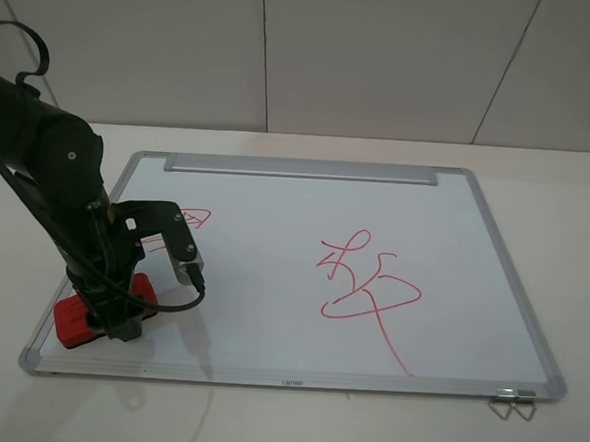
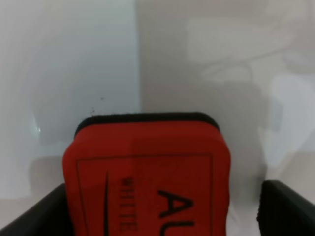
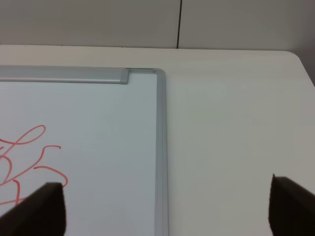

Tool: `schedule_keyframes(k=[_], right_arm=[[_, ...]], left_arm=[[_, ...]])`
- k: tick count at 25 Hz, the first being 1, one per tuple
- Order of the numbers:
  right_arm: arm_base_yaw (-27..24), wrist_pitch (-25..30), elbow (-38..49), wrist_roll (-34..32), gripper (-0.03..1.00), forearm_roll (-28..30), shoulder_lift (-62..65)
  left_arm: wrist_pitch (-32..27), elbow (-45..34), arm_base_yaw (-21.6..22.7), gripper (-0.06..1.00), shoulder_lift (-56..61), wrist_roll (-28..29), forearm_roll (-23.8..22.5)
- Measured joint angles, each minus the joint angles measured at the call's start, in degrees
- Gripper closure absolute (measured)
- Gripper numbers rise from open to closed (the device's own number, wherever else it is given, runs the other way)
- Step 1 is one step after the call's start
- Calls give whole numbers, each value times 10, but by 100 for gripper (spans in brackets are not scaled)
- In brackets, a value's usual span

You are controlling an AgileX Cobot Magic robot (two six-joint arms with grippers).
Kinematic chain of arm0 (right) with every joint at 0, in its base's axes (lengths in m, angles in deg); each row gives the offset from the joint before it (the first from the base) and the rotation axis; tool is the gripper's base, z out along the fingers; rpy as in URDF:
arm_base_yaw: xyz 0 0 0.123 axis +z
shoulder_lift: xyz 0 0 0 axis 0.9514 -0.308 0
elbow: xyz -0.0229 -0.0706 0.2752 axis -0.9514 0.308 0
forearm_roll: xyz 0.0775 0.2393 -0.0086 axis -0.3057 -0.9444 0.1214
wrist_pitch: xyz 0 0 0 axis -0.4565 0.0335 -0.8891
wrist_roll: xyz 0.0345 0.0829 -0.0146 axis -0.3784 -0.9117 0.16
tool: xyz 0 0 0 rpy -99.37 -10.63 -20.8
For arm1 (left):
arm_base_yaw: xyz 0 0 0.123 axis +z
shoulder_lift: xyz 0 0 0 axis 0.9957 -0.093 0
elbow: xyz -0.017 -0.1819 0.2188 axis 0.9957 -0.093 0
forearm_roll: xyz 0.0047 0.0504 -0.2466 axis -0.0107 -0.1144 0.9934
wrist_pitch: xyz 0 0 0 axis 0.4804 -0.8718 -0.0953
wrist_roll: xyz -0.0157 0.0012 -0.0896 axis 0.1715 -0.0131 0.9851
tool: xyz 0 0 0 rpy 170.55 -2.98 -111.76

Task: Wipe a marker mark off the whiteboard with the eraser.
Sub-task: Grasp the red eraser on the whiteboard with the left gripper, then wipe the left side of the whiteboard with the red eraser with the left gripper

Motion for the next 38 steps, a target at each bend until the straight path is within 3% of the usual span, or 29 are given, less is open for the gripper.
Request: schedule_keyframes(k=[2,4,16,19,28,32,38], right_arm=[[0,0,0,0,26,0,0],[0,0,0,0,26,0,0],[0,0,0,0,26,0,0],[0,0,0,0,26,0,0],[0,0,0,0,26,0,0],[0,0,0,0,26,0,0],[0,0,0,0,26,0,0]], left_arm=[[6,0,0,27,0,0,0],[14,0,2,37,0,0,0],[16,12,21,37,0,16,0],[-7,56,36,37,5,88,0],[-89,221,79,37,-31,375,0],[-98,262,81,37,-80,444,-4],[-83,292,84,37,-136,485,-15]])
